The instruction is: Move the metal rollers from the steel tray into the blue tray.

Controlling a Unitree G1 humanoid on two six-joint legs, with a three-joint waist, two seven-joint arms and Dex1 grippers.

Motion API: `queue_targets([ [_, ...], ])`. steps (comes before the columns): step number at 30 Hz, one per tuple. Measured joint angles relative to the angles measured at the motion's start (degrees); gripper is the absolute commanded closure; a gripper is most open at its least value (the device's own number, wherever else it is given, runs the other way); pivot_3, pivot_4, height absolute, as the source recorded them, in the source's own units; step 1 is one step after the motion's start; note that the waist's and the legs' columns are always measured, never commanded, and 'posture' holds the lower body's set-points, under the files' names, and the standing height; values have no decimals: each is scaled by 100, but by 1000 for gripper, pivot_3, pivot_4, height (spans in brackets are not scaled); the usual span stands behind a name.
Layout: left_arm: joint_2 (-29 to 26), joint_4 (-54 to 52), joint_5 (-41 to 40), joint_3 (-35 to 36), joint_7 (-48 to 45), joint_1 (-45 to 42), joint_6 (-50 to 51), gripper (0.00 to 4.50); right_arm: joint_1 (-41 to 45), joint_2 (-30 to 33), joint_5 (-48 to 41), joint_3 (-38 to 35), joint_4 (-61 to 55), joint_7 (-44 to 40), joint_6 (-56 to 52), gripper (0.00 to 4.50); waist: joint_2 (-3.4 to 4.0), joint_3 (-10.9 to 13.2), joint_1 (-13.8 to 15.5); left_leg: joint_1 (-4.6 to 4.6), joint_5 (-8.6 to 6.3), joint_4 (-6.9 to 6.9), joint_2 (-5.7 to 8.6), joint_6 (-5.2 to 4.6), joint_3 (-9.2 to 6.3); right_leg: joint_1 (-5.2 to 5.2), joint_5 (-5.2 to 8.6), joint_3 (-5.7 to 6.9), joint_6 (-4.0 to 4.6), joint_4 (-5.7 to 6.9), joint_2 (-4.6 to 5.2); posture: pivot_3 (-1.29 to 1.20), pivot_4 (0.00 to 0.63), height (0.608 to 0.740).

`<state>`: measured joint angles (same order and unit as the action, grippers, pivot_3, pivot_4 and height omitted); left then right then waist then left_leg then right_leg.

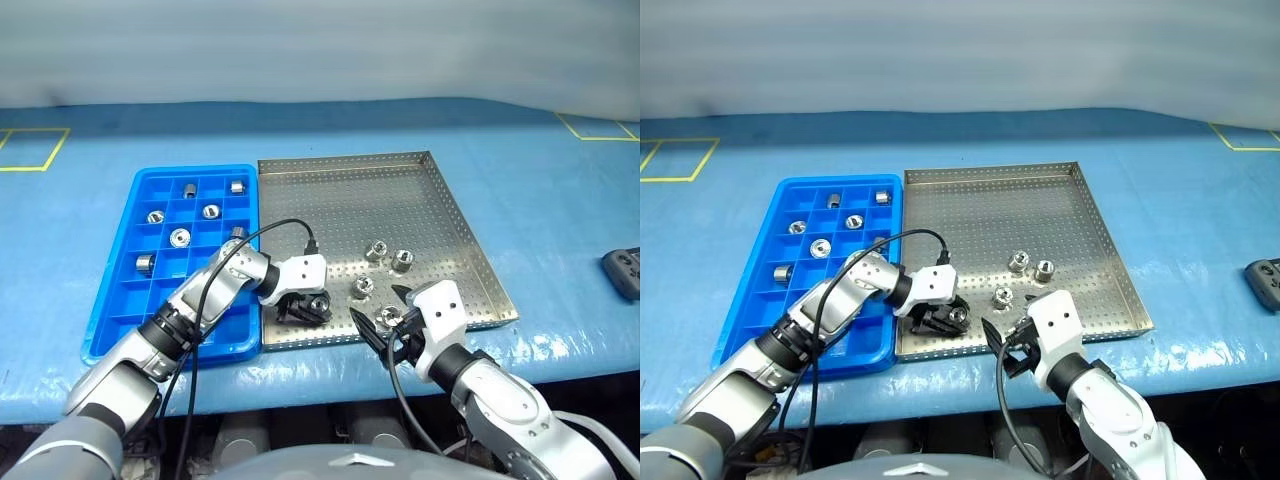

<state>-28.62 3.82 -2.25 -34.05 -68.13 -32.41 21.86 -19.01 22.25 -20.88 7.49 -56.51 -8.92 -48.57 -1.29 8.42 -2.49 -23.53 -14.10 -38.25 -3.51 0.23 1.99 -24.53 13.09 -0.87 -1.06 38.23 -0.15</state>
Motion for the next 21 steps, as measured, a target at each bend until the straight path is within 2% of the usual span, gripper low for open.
queue_targets([
  [2,20,-54,-57,80,51,51,104,2820,64,5,-1,5,13,-59,3,0,0,0,-6,-1,0,0,0,0,0,-1,-1,0,-1,0,0,-49,150,740],
  [5,214,-213,-345,618,382,127,498,2820,245,27,-5,57,54,-149,2,0,-1,1,32,-2,0,-2,0,0,-10,-1,-5,1,-9,3,0,-15,150,740],
  [11,825,-963,-723,2212,2130,271,1668,2820,736,102,-46,135,302,-452,-9,0,-1,1,98,1,0,-1,0,0,-18,2,-13,0,-22,3,-2,69,150,740],
  [17,905,-2063,-758,3367,3445,1067,2084,2820,1510,190,-56,389,831,-803,-8,0,-3,2,232,2,1,4,-2,0,-24,2,-13,5,-20,3,-3,158,150,740],
  [21,741,-2717,-798,3658,3739,1581,2315,2820,2022,185,-50,595,1188,-1056,92,0,-4,3,415,1,1,4,1,0,-22,4,-13,7,-20,0,0,236,150,740],
])
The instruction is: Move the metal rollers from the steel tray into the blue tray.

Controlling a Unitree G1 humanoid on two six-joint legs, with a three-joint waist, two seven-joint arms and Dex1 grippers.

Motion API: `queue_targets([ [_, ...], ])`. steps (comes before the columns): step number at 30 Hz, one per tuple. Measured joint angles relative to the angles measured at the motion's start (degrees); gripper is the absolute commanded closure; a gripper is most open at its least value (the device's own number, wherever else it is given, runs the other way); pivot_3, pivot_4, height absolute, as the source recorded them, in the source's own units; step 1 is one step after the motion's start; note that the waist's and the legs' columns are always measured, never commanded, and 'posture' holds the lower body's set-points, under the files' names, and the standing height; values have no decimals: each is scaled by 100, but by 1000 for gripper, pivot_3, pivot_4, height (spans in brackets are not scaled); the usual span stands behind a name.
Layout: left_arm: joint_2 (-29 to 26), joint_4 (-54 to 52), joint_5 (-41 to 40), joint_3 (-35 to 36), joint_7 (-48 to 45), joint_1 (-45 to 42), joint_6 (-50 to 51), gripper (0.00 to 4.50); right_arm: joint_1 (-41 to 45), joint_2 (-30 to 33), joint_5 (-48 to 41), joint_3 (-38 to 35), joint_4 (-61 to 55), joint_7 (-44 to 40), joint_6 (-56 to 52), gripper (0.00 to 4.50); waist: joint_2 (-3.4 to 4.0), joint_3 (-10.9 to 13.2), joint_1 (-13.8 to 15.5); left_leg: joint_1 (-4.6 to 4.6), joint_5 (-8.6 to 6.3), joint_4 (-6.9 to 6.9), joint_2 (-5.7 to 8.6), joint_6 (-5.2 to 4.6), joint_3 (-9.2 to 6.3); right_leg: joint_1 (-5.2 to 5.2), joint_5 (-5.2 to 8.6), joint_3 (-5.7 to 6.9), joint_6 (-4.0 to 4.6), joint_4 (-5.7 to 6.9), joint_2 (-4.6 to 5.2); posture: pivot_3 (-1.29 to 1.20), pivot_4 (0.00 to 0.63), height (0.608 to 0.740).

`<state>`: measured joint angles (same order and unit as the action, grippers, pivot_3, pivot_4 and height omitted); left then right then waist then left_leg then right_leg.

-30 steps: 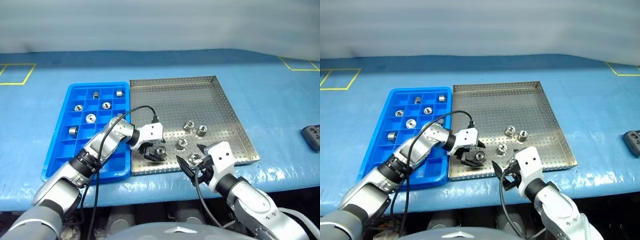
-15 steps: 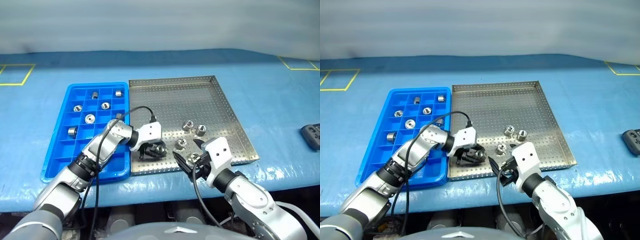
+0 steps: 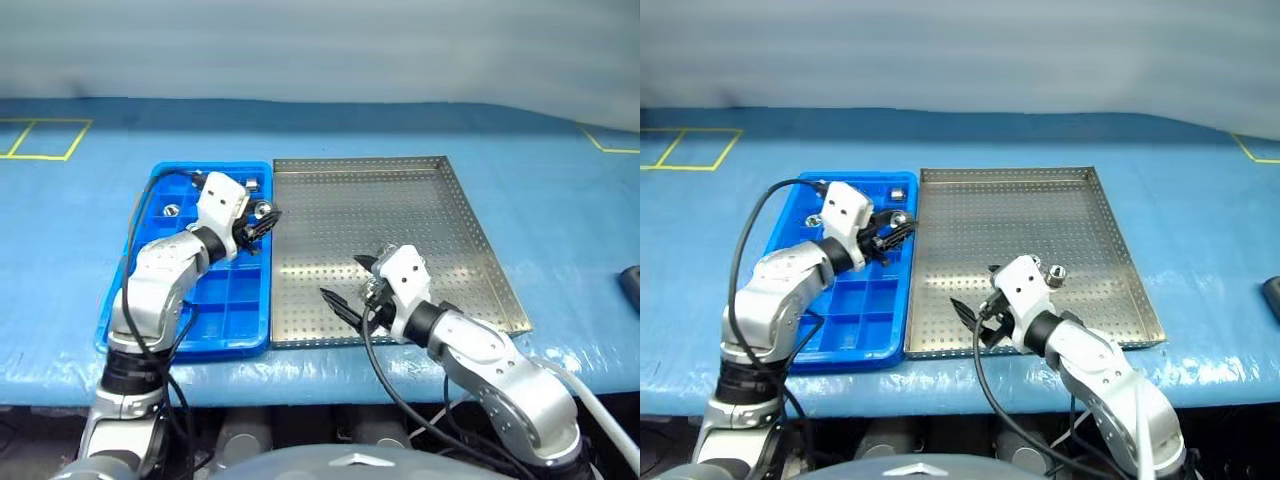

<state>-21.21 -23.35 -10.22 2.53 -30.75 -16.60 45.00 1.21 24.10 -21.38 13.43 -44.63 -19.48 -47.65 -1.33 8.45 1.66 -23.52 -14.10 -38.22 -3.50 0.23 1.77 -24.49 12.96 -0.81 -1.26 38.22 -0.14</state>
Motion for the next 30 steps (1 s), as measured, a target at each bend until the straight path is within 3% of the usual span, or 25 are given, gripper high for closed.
queue_targets([
  [8,-244,-1094,-177,551,427,1056,588,2820,709,-33,60,485,688,-542,245,0,-2,1,312,-4,0,0,0,0,-2,-1,1,8,2,-3,3,336,150,740],
  [15,-262,-1294,-173,827,826,1756,687,2820,951,-47,81,674,918,-846,380,0,-1,1,513,-4,0,0,1,0,-8,1,7,13,12,-5,7,361,150,740],
  [25,-204,-1299,-250,822,1050,1970,932,2820,953,-87,123,760,1015,-924,394,0,-1,2,647,-6,0,1,1,0,-8,0,16,19,27,-6,8,347,150,740],
  [30,-233,-1297,-357,815,1072,1963,1161,1082,852,-131,181,757,1010,-876,394,0,0,2,644,-7,0,4,0,0,-9,-1,17,20,29,-8,8,347,150,740],
])
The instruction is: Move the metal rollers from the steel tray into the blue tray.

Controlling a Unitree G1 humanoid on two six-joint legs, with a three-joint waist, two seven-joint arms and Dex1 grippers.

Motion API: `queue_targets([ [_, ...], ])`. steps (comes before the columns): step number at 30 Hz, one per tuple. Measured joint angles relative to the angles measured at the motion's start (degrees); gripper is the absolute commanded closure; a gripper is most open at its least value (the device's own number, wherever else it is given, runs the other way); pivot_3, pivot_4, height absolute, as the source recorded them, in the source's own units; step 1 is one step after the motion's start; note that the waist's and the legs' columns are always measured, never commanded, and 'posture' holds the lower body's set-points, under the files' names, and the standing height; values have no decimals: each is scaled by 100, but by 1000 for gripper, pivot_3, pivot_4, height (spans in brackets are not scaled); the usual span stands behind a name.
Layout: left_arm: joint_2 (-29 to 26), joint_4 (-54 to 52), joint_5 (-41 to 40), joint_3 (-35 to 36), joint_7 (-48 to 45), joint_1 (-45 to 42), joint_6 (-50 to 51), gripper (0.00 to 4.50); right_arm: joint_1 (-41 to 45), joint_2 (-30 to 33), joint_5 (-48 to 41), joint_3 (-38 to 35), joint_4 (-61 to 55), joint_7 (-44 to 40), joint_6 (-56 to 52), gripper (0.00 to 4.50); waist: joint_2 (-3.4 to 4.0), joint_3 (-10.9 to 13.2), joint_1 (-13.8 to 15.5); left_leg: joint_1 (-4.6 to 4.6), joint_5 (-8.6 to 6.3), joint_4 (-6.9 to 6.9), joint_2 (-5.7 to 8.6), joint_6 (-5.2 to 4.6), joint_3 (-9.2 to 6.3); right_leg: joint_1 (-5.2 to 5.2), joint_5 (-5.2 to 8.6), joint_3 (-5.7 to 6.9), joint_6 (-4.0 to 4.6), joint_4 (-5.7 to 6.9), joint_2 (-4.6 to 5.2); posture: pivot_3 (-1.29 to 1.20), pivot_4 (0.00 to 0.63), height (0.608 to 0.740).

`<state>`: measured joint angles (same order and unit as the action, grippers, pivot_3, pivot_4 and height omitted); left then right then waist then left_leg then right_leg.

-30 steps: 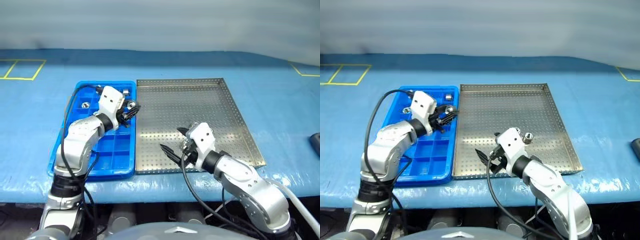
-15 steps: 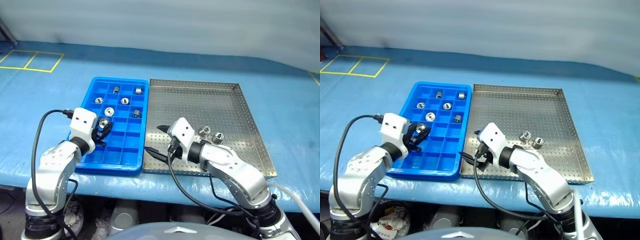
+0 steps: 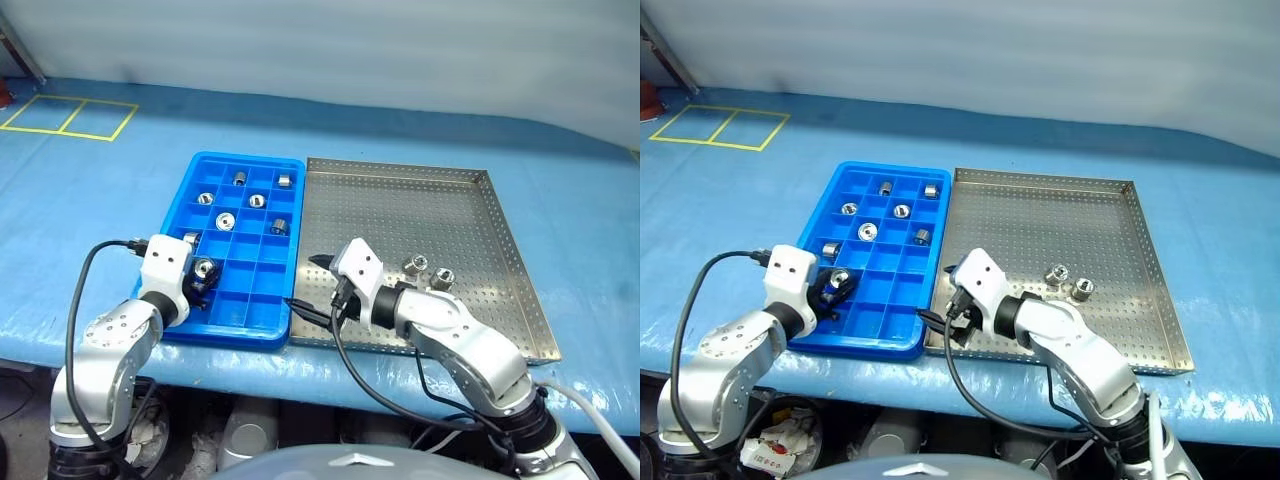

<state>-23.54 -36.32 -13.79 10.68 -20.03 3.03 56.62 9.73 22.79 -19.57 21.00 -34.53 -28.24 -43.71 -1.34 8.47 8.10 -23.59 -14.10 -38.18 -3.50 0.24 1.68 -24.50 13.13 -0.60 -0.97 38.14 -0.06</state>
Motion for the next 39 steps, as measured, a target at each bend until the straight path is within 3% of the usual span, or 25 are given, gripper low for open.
queue_targets([
  [3,-17,27,-47,-6,-4,-132,33,222,-74,3,14,-33,-49,64,-3,0,0,0,-4,-1,0,0,0,0,1,1,5,3,9,0,0,314,150,740],
  [13,173,268,-1164,-24,-844,-1303,-556,222,-699,196,-3,-555,-686,349,-173,0,0,0,-104,-5,0,-1,2,0,8,3,6,7,10,-6,0,190,150,740],
  [17,-77,1033,-1191,-631,-1388,-1928,-714,222,-1290,248,-2,-882,-1047,604,-320,0,0,0,-232,-6,0,-1,3,0,11,2,5,6,10,-6,0,120,150,740],
  [30,125,3274,-404,-2970,-2652,-3372,-1867,222,-2694,26,92,-1587,-1941,1471,-448,0,2,-1,-744,-3,0,0,2,-1,18,0,-7,-9,-13,-7,-8,-55,150,740],
  [39,576,4443,268,-3679,-3117,-3701,-2700,222,-3289,-288,152,-1710,-2289,1943,-411,0,3,-2,-968,-1,0,-2,2,-1,24,-1,-7,-18,-13,-3,-8,-110,150,740],
])
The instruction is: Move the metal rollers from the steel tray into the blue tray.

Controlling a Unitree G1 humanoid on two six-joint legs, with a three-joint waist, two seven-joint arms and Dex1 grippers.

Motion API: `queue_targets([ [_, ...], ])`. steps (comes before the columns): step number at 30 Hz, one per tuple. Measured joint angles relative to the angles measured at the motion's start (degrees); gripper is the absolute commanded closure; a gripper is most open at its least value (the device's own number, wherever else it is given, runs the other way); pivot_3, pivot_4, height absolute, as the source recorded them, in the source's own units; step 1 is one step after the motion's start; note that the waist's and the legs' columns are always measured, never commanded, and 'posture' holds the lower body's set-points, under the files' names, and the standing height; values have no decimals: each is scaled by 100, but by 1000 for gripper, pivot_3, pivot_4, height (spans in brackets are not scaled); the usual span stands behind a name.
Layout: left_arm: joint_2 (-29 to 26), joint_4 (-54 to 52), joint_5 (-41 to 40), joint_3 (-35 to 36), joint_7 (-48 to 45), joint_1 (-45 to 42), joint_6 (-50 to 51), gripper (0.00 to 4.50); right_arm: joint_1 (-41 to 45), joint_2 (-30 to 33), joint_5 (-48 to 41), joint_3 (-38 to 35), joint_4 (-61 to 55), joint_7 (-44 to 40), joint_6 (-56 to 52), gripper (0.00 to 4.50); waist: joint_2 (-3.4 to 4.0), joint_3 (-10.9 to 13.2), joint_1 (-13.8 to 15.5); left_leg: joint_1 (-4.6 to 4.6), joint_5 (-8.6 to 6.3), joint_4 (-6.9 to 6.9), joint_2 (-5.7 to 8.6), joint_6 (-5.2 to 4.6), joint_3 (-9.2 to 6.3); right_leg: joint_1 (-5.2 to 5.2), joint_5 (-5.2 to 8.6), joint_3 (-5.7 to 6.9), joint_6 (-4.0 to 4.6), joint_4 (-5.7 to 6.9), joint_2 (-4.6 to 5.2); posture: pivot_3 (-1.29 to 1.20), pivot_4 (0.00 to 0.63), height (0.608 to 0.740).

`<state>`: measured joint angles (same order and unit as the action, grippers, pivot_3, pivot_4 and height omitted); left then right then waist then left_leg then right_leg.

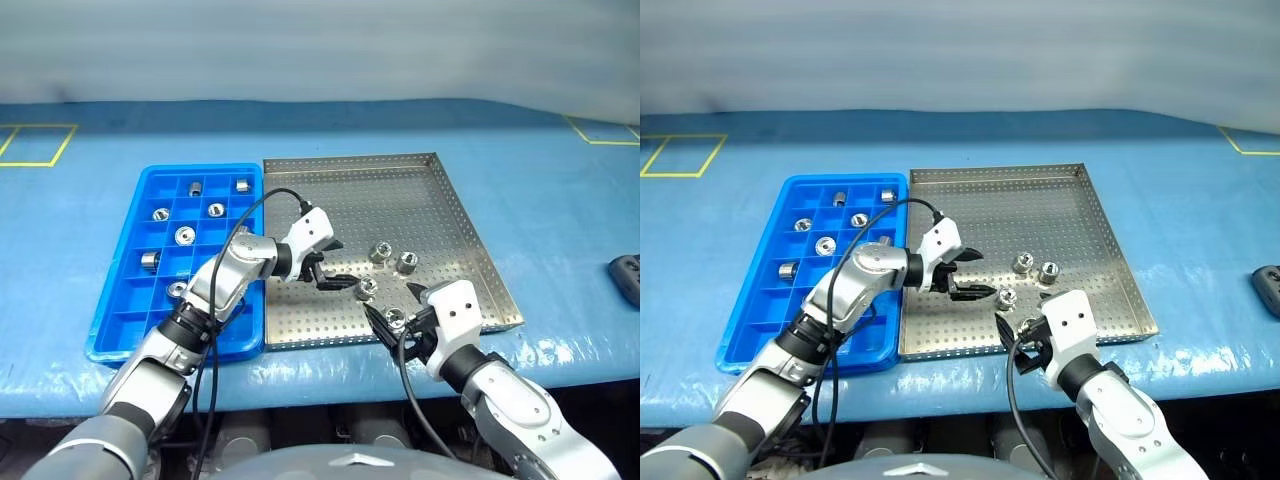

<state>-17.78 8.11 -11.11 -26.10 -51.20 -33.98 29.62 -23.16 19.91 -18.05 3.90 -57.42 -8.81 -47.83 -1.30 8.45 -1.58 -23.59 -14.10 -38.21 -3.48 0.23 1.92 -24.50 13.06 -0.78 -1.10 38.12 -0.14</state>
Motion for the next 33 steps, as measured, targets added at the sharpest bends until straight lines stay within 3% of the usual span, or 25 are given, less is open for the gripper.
queue_targets([
  [16,667,1008,771,-498,-282,-90,-854,222,-80,-14,69,27,0,252,152,0,1,-1,-67,0,0,-2,1,-1,4,-1,0,-6,0,1,0,-109,150,740],
  [19,822,1059,834,-490,-228,-85,-917,805,-63,-15,70,28,0,247,146,0,1,-1,-68,0,0,-1,1,0,4,-1,0,-7,0,1,-1,-106,150,740],
  [25,877,1064,871,-483,-188,-7,-932,2780,-53,-12,70,29,0,208,142,0,2,-2,-70,2,0,-1,-1,-1,3,-1,-1,-6,-2,4,-2,-102,150,740],
  [33,632,632,831,-375,-251,215,-776,2822,223,22,61,45,27,33,108,0,3,-3,-60,3,0,-1,-2,-1,0,-1,-4,-8,-7,7,-3,-14,150,740],
])
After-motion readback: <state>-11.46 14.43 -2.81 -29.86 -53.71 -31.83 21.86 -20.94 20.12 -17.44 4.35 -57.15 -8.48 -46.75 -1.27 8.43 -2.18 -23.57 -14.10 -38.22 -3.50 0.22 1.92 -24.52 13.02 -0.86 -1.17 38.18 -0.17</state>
